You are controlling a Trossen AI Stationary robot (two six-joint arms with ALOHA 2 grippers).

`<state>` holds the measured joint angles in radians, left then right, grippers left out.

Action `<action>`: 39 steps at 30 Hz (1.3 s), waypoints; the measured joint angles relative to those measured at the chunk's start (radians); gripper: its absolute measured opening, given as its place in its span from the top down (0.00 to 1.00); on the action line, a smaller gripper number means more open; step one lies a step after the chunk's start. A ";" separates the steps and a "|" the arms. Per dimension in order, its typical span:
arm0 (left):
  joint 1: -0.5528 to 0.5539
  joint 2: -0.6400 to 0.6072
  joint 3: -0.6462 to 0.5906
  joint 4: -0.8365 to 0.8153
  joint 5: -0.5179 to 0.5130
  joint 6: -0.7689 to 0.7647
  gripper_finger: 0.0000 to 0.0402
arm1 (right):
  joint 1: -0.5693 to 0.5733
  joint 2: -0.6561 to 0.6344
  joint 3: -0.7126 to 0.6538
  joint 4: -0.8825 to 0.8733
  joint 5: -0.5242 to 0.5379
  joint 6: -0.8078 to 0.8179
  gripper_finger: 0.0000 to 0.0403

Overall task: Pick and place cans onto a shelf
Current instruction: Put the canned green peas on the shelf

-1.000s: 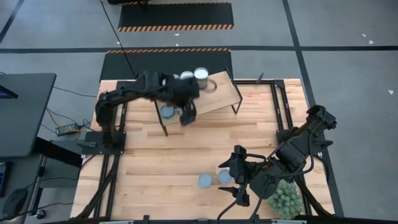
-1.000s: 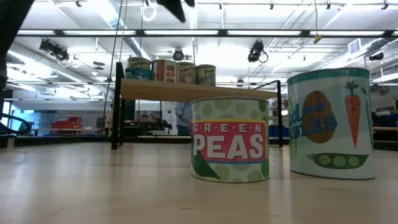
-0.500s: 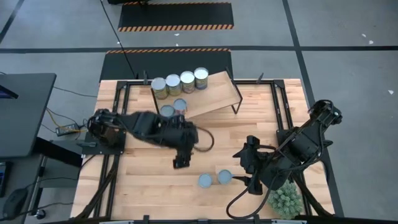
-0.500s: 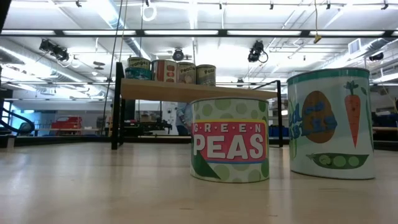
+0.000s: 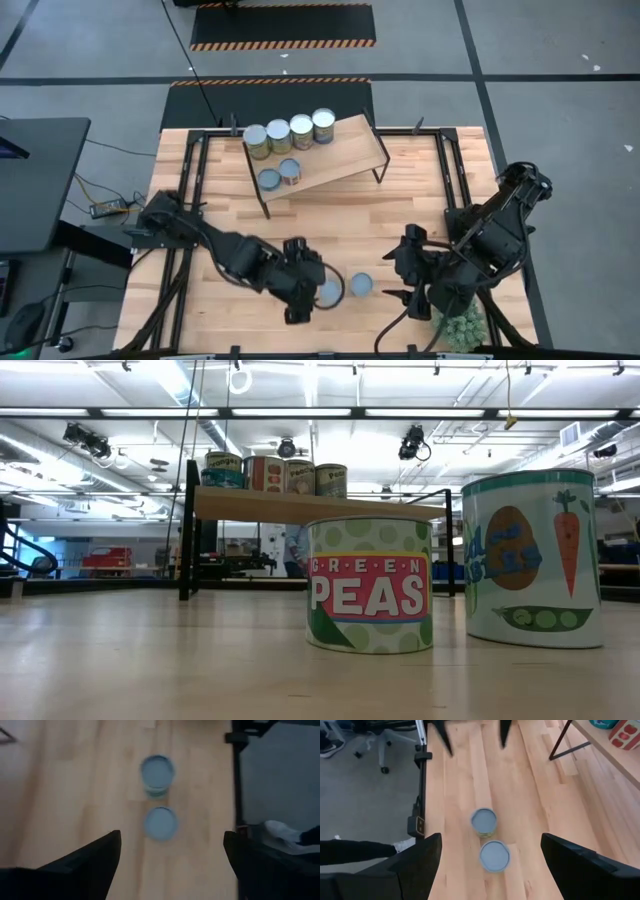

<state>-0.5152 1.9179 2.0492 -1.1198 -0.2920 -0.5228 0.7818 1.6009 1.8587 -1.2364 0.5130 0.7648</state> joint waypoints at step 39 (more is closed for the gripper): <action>0.069 0.082 -0.519 0.664 -0.028 -0.096 0.11 | 0.028 0.002 0.000 0.096 0.108 0.018 0.14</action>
<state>-0.4458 2.0000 1.5303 -0.4555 -0.3202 -0.6189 0.8094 1.6024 1.8587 -1.1402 0.6209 0.7826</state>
